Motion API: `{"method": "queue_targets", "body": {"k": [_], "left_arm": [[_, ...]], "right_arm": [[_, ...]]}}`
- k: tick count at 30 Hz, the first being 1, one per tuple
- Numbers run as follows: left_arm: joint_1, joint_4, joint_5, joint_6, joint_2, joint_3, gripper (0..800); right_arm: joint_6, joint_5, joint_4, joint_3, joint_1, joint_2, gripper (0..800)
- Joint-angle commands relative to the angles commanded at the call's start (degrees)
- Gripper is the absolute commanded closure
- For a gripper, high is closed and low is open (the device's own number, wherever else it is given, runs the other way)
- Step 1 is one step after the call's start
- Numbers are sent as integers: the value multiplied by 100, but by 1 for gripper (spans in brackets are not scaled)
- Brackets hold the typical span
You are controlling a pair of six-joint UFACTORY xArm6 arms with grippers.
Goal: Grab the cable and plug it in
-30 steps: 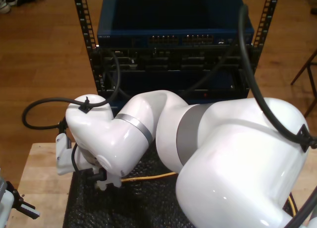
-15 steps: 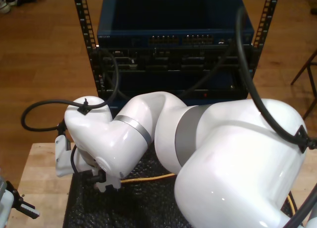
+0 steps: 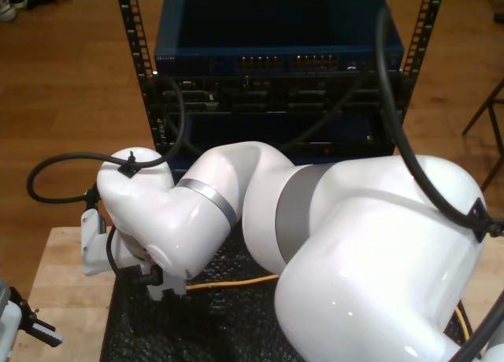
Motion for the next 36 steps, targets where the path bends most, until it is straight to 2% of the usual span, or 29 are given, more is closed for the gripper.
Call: {"method": "queue_targets", "body": {"k": [6,11,15,24,31,36], "left_arm": [[0,0,0,0,0,0,0],[0,0,0,0,0,0,0],[0,0,0,0,0,-9,0],[0,0,0,0,26,-9,0],[-9,0,9,0,26,-18,0],[-141,0,18,-18,18,-35,0]], "right_arm": [[0,0,0,-9,0,53,595],[9,0,0,-44,0,70,657],[9,0,9,-44,0,79,674],[0,0,-9,-35,9,79,797],[-422,0,70,26,-53,9,797],[-668,35,167,141,-343,-334,797]]}}
